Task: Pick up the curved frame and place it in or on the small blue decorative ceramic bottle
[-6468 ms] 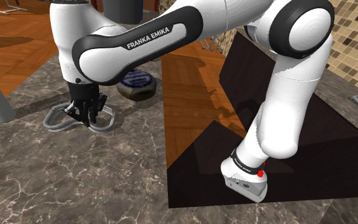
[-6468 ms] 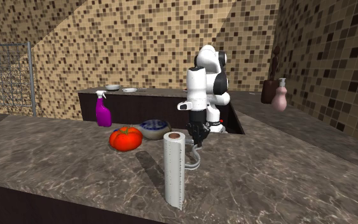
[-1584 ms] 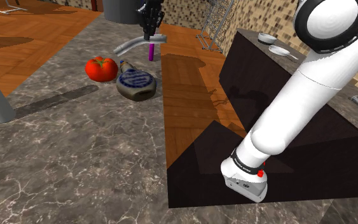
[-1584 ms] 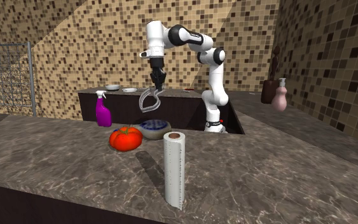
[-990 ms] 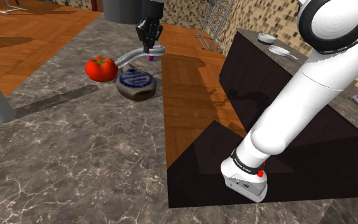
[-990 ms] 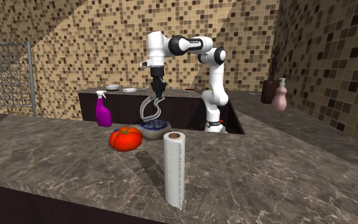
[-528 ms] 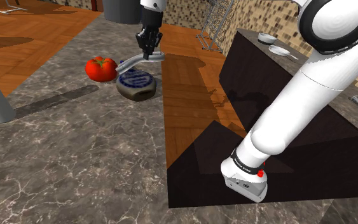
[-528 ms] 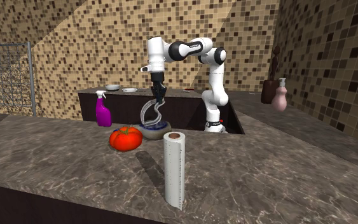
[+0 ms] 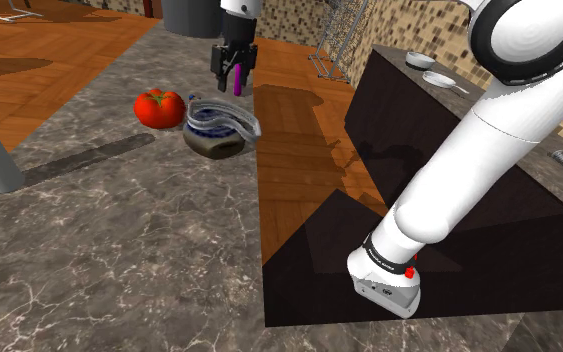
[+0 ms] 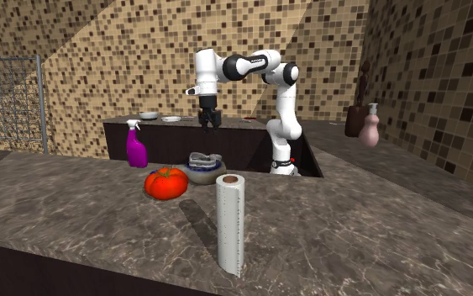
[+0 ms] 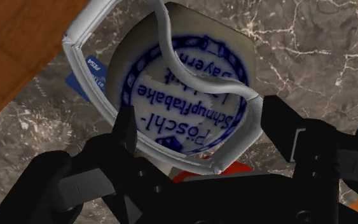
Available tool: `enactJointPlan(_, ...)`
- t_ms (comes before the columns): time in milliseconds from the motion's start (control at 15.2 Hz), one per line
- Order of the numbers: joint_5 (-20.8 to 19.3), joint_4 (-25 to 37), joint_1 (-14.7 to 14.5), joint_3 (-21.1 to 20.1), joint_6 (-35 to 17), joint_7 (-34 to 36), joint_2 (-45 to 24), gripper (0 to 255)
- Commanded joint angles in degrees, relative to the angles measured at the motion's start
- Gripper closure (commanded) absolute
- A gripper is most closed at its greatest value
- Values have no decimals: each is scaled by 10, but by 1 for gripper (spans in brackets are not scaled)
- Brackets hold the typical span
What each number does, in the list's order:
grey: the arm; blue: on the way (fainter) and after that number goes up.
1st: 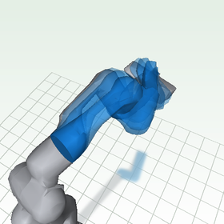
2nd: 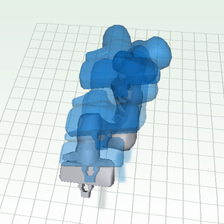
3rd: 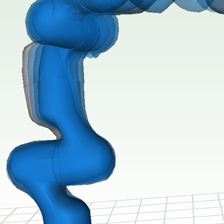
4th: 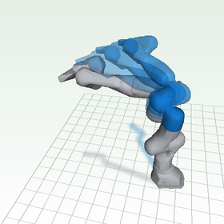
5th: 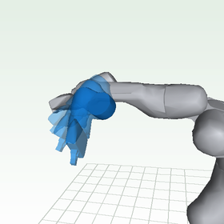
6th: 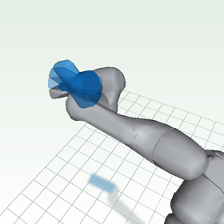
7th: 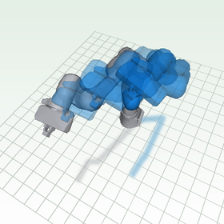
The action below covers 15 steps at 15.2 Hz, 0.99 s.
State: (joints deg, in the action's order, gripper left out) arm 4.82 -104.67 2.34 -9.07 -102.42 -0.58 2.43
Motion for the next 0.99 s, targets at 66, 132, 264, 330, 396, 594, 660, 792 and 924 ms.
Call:
enactJointPlan(66, 0, 0, 0, 0, 0, 0, 0, 0)
enactJointPlan(132, 0, 0, 0, 0, 0, 0, 0, 0)
enactJointPlan(264, -1, 40, 1, 1, 39, 1, -1, 0)
enactJointPlan(330, -1, 61, 2, 2, 58, 1, -3, 0)
enactJointPlan(396, -2, 79, 2, 2, 74, 2, -5, 0)
enactJointPlan(594, -2, 79, 2, 2, 74, 2, -5, 0)
enactJointPlan(660, -2, 79, 2, 2, 74, 2, -5, 0)
enactJointPlan(792, -2, 79, 2, 2, 74, 2, -5, 0)
enactJointPlan(924, -2, 79, 2, 2, 74, 2, -5, 0)
